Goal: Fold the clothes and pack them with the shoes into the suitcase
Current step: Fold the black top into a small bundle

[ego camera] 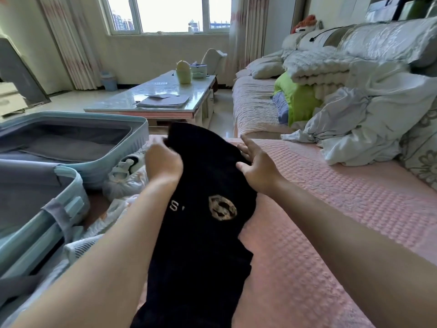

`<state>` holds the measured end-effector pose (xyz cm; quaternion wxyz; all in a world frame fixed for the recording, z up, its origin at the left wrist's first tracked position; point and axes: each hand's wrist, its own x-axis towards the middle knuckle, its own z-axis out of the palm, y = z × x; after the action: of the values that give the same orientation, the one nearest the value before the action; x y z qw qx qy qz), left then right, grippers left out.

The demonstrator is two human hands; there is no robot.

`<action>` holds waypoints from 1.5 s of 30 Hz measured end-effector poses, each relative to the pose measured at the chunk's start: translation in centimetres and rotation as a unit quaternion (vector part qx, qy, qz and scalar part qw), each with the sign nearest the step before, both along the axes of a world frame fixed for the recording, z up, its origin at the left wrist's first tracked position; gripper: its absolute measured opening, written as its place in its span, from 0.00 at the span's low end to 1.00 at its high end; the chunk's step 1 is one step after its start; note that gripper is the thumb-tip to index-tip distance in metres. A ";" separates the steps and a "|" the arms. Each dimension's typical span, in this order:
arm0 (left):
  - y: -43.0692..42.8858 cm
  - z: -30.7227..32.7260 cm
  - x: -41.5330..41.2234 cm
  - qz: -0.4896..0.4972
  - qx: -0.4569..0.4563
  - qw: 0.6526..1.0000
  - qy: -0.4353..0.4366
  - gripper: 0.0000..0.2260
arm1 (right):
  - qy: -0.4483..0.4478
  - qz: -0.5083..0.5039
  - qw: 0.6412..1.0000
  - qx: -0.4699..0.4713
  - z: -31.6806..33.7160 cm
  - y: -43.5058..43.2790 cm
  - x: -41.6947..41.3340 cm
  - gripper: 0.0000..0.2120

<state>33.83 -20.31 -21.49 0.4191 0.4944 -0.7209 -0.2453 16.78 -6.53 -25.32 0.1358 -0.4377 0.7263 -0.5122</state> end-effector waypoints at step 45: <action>16.0 -1.6 -4.7 -0.440 -0.121 0.770 -0.446 0.25 | 0.204 -0.034 0.899 0.387 -0.7 17.4 0.7 0.19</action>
<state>29.11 -4.27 -23.06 -0.0465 0.1225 -0.9892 -0.0656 17.51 10.87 -25.98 0.1258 -0.4203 0.8936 -0.0946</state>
